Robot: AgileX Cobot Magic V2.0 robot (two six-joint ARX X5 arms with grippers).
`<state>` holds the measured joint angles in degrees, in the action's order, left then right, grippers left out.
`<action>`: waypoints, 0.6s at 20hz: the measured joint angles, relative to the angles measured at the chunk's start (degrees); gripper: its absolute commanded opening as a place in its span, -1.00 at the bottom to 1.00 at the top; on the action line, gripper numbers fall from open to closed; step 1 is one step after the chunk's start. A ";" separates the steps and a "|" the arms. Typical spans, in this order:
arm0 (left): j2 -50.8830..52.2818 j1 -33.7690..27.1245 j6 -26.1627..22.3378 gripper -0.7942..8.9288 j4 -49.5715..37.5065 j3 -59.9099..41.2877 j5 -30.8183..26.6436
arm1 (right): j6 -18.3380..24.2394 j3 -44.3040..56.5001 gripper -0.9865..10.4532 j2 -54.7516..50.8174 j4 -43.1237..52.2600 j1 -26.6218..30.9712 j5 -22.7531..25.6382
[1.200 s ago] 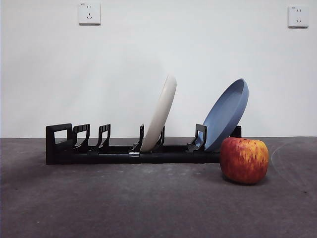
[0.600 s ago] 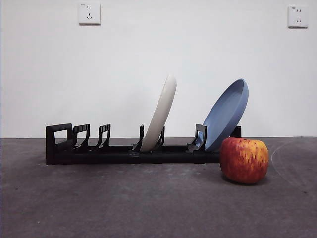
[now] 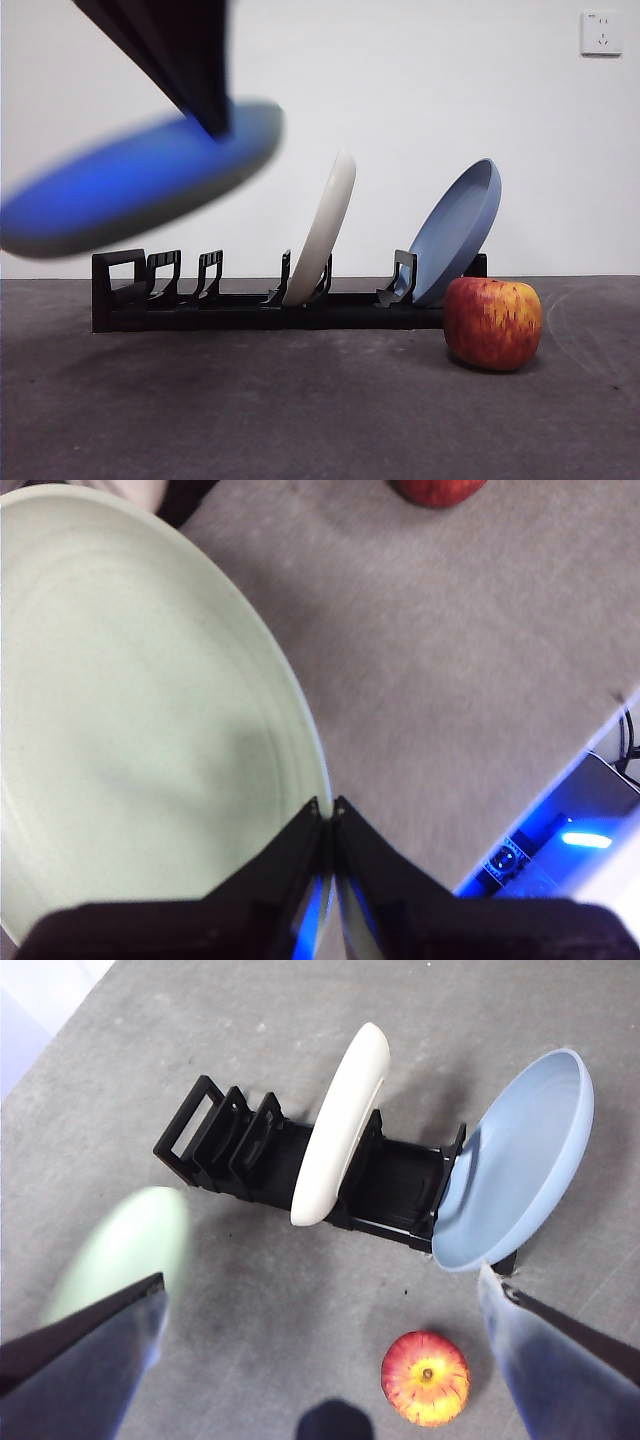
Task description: Take the green plate from the plate rack,put the plate on the table,take the apple from the table,put the apple in the plate
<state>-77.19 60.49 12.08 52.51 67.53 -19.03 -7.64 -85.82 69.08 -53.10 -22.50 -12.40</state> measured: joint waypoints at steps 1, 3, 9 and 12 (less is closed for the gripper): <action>-2.23 -0.11 -0.42 -0.86 -1.99 -0.07 0.00 | 0.00 0.00 0.38 0.00 -0.09 0.00 0.00; -6.75 -0.66 -1.20 -0.86 -4.74 -0.07 0.28 | 0.00 0.00 0.38 0.00 -1.14 0.00 0.00; -17.88 -3.43 -3.13 -0.86 -6.97 -0.07 5.79 | 0.00 0.00 0.38 0.00 -2.64 0.00 0.00; -21.22 -4.31 -3.63 -0.86 -7.50 -0.04 6.58 | 0.00 0.00 0.38 0.00 -2.67 0.00 0.00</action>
<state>-98.41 56.18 8.45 45.01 67.48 -12.45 -7.64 -85.82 69.08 -55.77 -22.50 -12.40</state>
